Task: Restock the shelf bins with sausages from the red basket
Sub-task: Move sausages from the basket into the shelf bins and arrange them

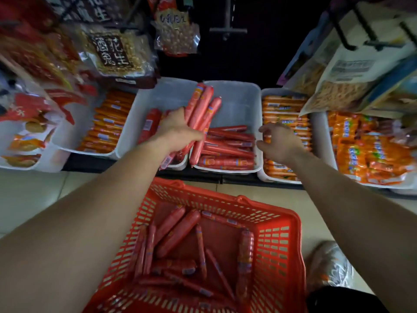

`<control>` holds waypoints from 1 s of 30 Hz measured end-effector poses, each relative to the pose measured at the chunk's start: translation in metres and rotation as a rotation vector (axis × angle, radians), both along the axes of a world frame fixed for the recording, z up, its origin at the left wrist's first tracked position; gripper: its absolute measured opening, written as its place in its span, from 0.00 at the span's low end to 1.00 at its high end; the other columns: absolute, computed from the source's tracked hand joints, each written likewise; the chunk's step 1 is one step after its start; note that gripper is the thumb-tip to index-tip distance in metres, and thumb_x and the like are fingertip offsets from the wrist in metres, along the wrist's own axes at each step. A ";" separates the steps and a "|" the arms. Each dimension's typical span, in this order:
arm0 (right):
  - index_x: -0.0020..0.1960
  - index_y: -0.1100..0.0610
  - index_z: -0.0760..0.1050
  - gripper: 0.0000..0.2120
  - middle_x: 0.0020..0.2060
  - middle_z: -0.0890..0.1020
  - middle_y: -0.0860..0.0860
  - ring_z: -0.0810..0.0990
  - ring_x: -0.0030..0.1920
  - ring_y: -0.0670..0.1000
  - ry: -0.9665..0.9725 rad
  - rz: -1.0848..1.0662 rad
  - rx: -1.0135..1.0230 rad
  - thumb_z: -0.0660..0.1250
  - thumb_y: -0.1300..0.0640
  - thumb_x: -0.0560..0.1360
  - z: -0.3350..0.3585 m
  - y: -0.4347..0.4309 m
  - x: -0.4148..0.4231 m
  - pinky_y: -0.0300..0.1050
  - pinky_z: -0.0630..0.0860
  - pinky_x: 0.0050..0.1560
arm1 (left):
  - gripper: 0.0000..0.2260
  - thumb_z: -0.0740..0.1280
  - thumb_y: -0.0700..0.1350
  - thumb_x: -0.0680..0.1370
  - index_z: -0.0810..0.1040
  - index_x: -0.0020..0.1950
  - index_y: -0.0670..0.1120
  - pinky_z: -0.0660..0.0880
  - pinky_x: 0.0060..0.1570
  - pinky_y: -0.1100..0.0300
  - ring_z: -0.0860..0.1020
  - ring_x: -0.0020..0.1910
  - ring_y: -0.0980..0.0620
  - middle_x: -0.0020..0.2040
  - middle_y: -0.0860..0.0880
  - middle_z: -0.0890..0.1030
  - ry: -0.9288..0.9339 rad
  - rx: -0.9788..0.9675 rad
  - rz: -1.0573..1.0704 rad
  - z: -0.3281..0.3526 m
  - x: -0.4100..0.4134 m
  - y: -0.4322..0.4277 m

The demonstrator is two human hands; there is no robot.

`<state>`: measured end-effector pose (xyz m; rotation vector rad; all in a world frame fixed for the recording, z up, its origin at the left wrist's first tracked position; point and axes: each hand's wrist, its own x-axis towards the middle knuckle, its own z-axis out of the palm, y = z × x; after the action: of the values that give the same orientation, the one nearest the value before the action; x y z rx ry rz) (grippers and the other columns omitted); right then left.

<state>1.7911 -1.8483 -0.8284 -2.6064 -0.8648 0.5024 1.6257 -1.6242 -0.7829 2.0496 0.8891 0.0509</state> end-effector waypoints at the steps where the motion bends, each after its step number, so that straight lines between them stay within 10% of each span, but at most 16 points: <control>1: 0.62 0.51 0.77 0.18 0.58 0.79 0.54 0.79 0.57 0.57 0.022 -0.044 0.017 0.69 0.49 0.73 -0.003 -0.008 0.001 0.48 0.76 0.54 | 0.21 0.79 0.44 0.63 0.78 0.54 0.50 0.78 0.48 0.58 0.82 0.47 0.52 0.49 0.53 0.84 0.038 0.052 -0.071 -0.002 0.013 -0.005; 9: 0.63 0.51 0.76 0.16 0.57 0.81 0.48 0.79 0.45 0.50 0.200 -0.343 0.223 0.66 0.54 0.76 -0.028 -0.034 0.012 0.41 0.72 0.38 | 0.26 0.79 0.48 0.64 0.72 0.58 0.52 0.76 0.56 0.52 0.79 0.53 0.47 0.55 0.49 0.79 0.049 0.154 -0.308 -0.033 0.093 -0.047; 18: 0.77 0.45 0.62 0.28 0.72 0.68 0.51 0.69 0.69 0.54 0.126 -0.197 0.438 0.61 0.45 0.79 -0.016 0.018 0.005 0.53 0.69 0.67 | 0.28 0.78 0.48 0.70 0.71 0.68 0.54 0.75 0.60 0.53 0.79 0.56 0.50 0.59 0.52 0.81 0.182 0.172 -0.454 -0.066 0.073 -0.031; 30: 0.78 0.50 0.61 0.32 0.76 0.63 0.51 0.62 0.74 0.58 -0.252 0.180 -0.140 0.63 0.45 0.76 -0.024 0.039 -0.024 0.60 0.60 0.73 | 0.31 0.75 0.52 0.73 0.70 0.75 0.52 0.68 0.68 0.50 0.69 0.69 0.46 0.70 0.47 0.74 0.133 0.392 -0.421 -0.065 0.002 0.004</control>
<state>1.7673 -1.8094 -0.8529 -2.7748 -1.1929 0.2925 1.6275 -1.6202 -0.8476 2.5967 0.5358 -0.1535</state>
